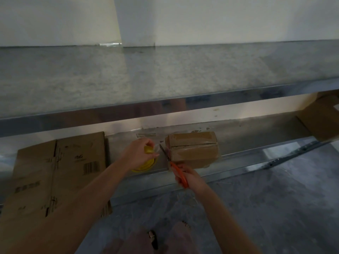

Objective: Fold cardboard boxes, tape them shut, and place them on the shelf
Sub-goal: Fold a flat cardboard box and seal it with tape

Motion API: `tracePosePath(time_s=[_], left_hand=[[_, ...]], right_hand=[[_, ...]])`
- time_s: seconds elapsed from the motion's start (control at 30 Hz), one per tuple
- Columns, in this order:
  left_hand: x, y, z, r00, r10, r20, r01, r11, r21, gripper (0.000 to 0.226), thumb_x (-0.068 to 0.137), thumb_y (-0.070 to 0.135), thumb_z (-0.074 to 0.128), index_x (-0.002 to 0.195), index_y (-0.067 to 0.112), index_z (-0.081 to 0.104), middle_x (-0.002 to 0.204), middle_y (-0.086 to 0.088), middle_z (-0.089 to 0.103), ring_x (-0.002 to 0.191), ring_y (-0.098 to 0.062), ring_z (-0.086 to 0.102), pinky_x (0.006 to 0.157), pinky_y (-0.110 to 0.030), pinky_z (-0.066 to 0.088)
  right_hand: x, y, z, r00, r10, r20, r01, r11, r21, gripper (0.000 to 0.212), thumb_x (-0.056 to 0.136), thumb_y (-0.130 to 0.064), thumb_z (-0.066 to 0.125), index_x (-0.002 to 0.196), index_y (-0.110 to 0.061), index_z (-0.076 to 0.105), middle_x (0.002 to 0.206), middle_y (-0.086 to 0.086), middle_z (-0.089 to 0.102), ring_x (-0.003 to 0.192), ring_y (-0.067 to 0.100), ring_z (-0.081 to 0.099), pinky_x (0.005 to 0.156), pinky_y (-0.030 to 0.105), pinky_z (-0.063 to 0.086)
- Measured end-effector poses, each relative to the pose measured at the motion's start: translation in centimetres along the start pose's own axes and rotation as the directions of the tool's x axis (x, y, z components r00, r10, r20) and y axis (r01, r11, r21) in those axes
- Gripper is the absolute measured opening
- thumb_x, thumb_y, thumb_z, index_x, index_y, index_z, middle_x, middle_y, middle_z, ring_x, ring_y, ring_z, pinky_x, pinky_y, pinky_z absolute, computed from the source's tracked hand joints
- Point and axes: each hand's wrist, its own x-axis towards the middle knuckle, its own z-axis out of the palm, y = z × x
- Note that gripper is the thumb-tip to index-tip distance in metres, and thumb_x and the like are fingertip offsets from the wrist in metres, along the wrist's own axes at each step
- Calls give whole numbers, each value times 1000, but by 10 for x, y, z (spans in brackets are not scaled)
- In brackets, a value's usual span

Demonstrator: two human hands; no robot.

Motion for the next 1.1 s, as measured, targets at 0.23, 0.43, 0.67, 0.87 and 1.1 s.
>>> tracePosePath(time_s=[0.23, 0.43, 0.67, 0.87, 1.1], left_hand=[[7, 6, -9, 996, -41, -77, 38, 998, -40, 28, 76, 37, 78, 94, 24, 60, 99, 12, 55, 92, -9, 52, 72, -24, 37], [14, 14, -19, 993, -41, -112, 36, 998, -52, 27, 77, 35, 78, 92, 21, 61, 100, 6, 59, 93, -11, 53, 66, -20, 35], [12, 10, -25, 993, -87, -78, 87, 996, -16, 27, 75, 34, 79, 91, 24, 61, 100, 7, 61, 93, -12, 55, 74, -26, 38], [-2, -1, -17, 994, -109, -29, 110, 994, 10, 22, 79, 31, 75, 93, 22, 61, 92, 13, 56, 87, -6, 51, 66, -13, 33], [-9, -11, -10, 987, -149, -66, 153, 986, 60, 21, 81, 35, 72, 92, 24, 58, 92, 13, 54, 88, -9, 51, 64, -17, 33]], right_hand=[[19, -19, -10, 998, -2, 71, 3, 1000, -13, 18, 97, 0, 51, 89, -14, 59, 48, -9, 59, 39, 0, 50, 38, 13, 33], [34, -34, -17, 996, -38, 81, 44, 997, -71, 18, 94, -8, 60, 83, -21, 65, 58, -4, 56, 44, 5, 46, 41, 17, 31], [34, -33, -12, 996, 27, 79, -25, 999, -33, 22, 95, 4, 51, 85, -14, 59, 46, -9, 57, 35, 2, 46, 33, 15, 29], [32, -16, 7, 993, 94, 65, -88, 992, -85, 19, 97, -1, 48, 89, -14, 60, 60, -7, 65, 40, 0, 51, 34, 15, 32], [35, -11, 21, 998, 33, 47, -27, 989, -142, 45, 53, -53, 68, 84, -21, 61, 88, 9, 66, 59, 13, 52, 42, 20, 36]])
